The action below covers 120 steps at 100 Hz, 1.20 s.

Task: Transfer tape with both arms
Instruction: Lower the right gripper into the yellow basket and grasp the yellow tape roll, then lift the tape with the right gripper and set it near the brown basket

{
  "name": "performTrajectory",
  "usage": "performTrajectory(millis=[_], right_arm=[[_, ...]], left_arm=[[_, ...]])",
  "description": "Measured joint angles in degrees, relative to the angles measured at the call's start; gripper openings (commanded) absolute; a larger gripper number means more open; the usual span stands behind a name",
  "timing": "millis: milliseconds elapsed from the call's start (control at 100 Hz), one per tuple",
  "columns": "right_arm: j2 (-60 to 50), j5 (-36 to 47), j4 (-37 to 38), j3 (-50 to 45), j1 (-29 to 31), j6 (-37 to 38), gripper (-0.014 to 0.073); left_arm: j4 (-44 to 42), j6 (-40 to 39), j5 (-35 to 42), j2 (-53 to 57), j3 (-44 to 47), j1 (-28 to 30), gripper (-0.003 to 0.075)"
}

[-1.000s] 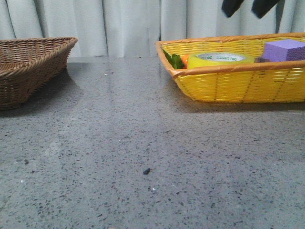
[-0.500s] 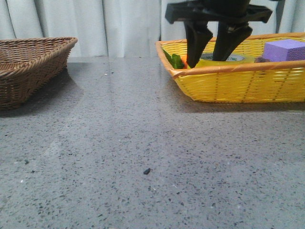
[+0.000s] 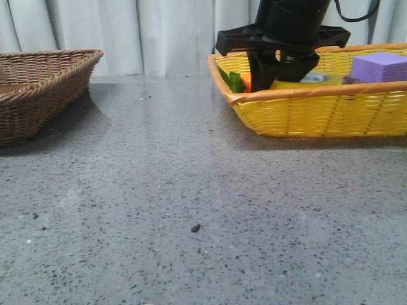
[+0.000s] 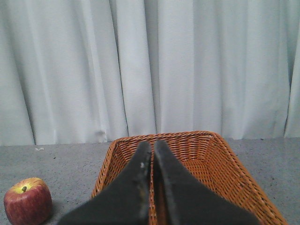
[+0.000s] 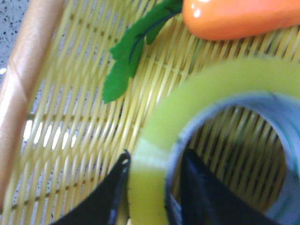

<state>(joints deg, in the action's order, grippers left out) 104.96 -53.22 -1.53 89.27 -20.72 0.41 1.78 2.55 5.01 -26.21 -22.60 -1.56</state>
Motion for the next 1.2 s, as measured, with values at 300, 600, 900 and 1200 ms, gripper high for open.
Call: performTrajectory(millis=[300,600,900,1200], right_arm=[[0.8,-4.9,-0.1,6.2,0.0,0.0,0.0003],[0.8,-13.8,-0.1,16.7,-2.9,-2.5,0.0003],[0.8,-14.2,-0.6,22.4,-16.0,-4.6,0.0003],[4.9,-10.2,-4.2,23.0,-20.1,-5.5,0.0003]], left_arm=[[0.0,0.0,-0.2,0.0,0.0,0.0,-0.002],[0.2,0.0,-0.2,0.0,0.0,0.0,-0.002],[0.4,0.0,-0.2,0.0,0.0,0.0,-0.002],[0.4,0.0,-0.9,0.0,0.0,0.0,-0.002]])
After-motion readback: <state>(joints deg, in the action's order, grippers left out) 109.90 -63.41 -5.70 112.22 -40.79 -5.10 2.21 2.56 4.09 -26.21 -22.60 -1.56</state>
